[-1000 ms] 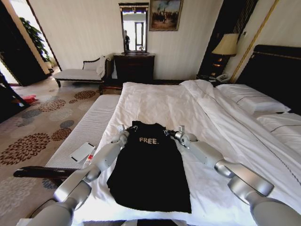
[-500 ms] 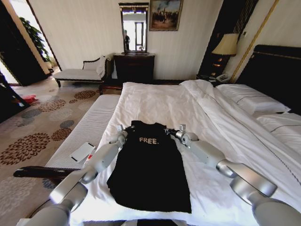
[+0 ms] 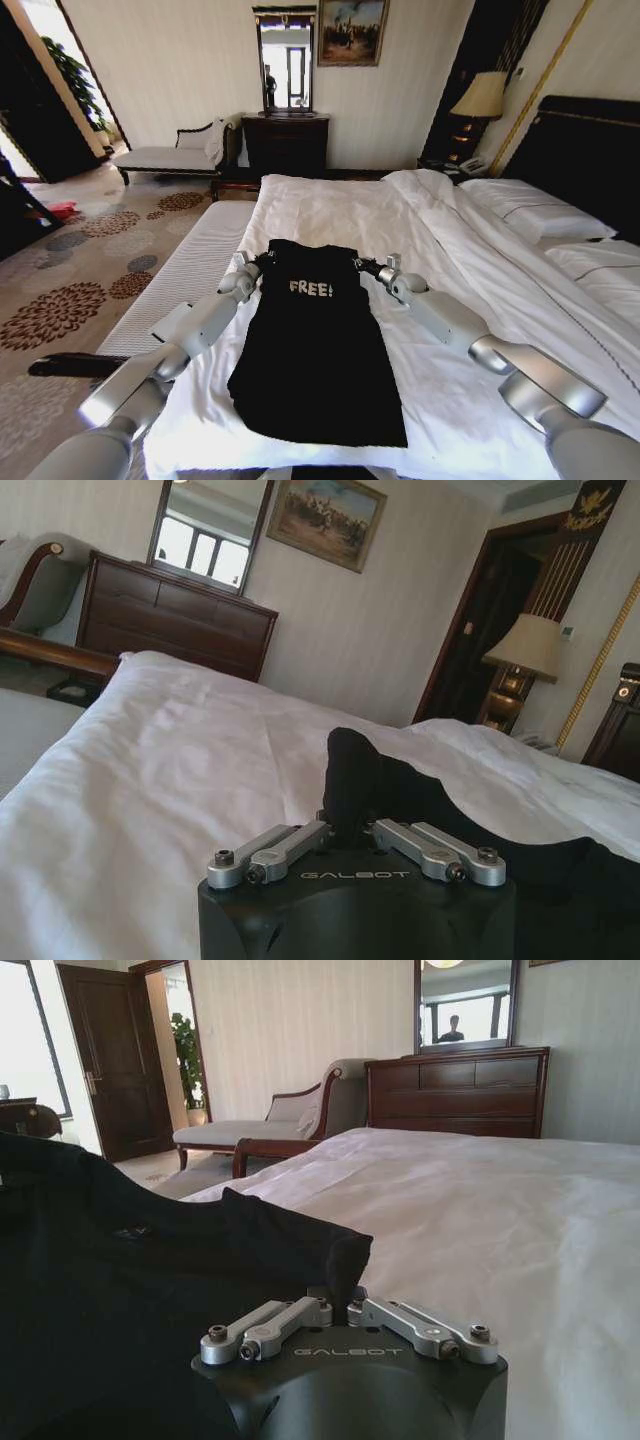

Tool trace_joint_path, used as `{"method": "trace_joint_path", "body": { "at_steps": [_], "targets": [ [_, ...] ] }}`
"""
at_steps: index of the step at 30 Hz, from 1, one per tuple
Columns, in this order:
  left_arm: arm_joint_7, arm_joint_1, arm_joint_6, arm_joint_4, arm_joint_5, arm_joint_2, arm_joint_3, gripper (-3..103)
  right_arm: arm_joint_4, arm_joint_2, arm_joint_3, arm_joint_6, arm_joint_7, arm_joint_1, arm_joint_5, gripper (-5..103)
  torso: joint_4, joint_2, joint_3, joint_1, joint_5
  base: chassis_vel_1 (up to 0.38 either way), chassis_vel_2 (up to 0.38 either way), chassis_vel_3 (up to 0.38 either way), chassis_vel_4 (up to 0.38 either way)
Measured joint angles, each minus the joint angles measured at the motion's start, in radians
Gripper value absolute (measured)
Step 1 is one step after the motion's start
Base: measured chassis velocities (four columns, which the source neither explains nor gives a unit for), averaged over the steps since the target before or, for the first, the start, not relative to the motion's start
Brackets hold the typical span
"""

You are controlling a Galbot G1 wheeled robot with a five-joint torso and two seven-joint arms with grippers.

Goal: Fold the clothes on the bed.

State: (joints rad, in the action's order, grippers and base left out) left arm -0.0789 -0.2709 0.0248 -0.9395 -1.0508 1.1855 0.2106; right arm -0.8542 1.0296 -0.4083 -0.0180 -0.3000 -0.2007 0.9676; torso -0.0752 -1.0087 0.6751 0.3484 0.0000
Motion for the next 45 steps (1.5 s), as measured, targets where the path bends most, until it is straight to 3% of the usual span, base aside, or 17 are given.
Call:
{"method": "trace_joint_path", "body": {
  "at_steps": [13, 17, 25, 31, 40, 45],
  "targets": [
    [-0.056, 0.143, -0.033, 0.174, -0.005, 0.064, 0.033, 2, 0.185, 0.122, 0.0, -0.042, -0.011, 0.092, -0.013, 2, 0.0, 0.0, 0.0, 0.0, 0.0, 0.0, 0.0, 0.0, 0.0],
    [-0.055, 0.137, -0.038, 0.149, -0.002, 0.058, 0.027, 2, 0.164, 0.117, 0.017, -0.048, -0.009, 0.086, -0.024, 2, 0.0004, 0.0, 0.0, 0.0, 0.0001, 0.0, 0.0, 0.0, 0.0],
    [-0.027, -0.026, -0.077, -0.08, 0.087, -0.038, -0.019, 2, -0.088, -0.033, 0.111, -0.099, 0.011, -0.049, -0.148, 2, -0.0003, 0.0, 0.0, 0.0, 0.0002, 0.0, 0.0, 0.0, 0.0],
    [-0.002, -0.136, -0.081, -0.211, 0.115, -0.074, -0.092, 2, -0.229, -0.082, 0.191, -0.114, 0.036, -0.176, -0.211, 2, 0.0003, 0.0, 0.0, 0.0, 0.0002, 0.0, 0.0, 0.0, 0.0],
    [0.037, -0.383, -0.084, -0.564, 0.15, -0.17, -0.178, 2, -0.51, -0.161, 0.326, -0.138, 0.067, -0.375, -0.333, 2, 0.0001, 0.0, 0.0, 0.0, -0.0001, 0.0, 0.0, 0.0, 0.0],
    [0.04, -0.478, -0.092, -0.649, 0.166, -0.211, -0.215, 2, -0.581, -0.189, 0.381, -0.147, 0.072, -0.443, -0.362, 2, 0.0002, 0.0, 0.0, 0.0, -0.0001, 0.0, 0.0, 0.0, 0.0]
  ]
}}
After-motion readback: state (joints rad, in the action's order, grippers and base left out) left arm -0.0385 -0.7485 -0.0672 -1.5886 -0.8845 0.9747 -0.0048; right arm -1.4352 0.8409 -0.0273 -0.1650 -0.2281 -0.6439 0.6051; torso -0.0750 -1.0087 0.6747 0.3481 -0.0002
